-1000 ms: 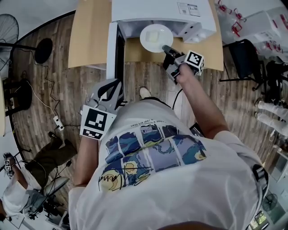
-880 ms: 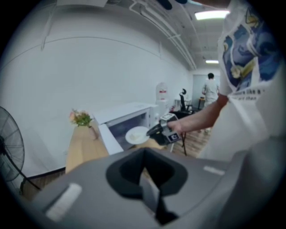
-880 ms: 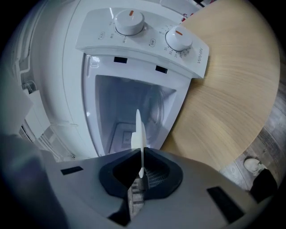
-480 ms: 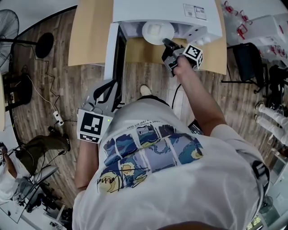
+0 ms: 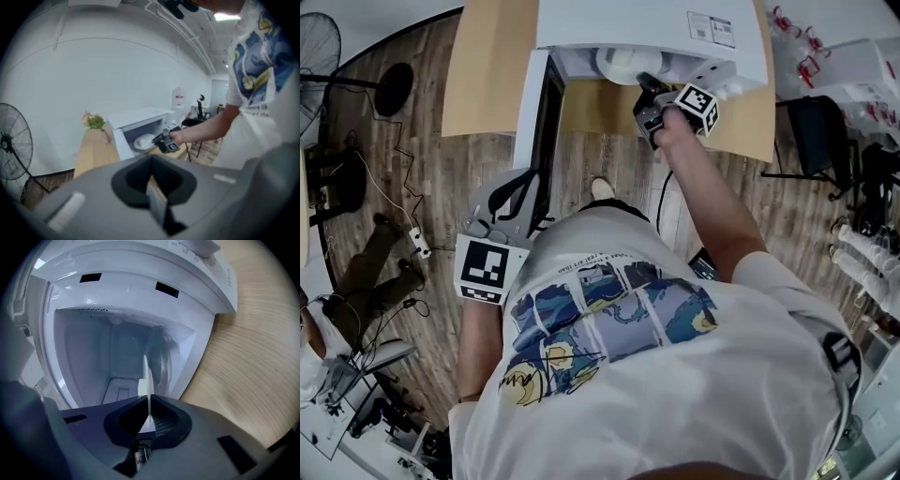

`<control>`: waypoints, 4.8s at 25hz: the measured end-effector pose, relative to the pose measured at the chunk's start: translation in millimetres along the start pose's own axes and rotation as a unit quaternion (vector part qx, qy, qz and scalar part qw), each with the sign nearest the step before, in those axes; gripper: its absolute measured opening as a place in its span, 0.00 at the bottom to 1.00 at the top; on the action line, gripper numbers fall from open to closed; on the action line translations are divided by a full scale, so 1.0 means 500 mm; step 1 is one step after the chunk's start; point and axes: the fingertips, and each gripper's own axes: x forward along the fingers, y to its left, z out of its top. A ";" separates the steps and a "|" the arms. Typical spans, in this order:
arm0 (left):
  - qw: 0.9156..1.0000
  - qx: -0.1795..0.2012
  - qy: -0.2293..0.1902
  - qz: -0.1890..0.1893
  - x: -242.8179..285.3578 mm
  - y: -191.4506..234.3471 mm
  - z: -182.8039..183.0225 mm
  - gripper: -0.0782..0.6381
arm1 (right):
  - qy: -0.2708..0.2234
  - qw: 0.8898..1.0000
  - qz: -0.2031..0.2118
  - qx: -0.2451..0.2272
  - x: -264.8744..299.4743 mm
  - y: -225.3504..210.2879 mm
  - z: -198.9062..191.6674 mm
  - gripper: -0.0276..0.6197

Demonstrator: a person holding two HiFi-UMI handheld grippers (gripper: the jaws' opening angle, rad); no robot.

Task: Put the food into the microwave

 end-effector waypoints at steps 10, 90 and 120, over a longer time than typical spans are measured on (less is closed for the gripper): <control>1.000 -0.007 0.005 0.004 0.002 0.004 0.000 0.12 | -0.016 0.999 -0.021 -0.042 0.039 0.018 0.022 0.07; 0.999 -0.018 -0.039 -0.034 -0.034 -0.021 -0.022 0.12 | 0.091 0.842 -0.134 -0.515 -0.142 0.077 -0.152 0.31; 0.997 -0.031 -0.054 -0.048 -0.044 -0.030 -0.026 0.12 | 0.113 0.827 -0.086 -0.544 -0.203 0.132 -0.235 0.08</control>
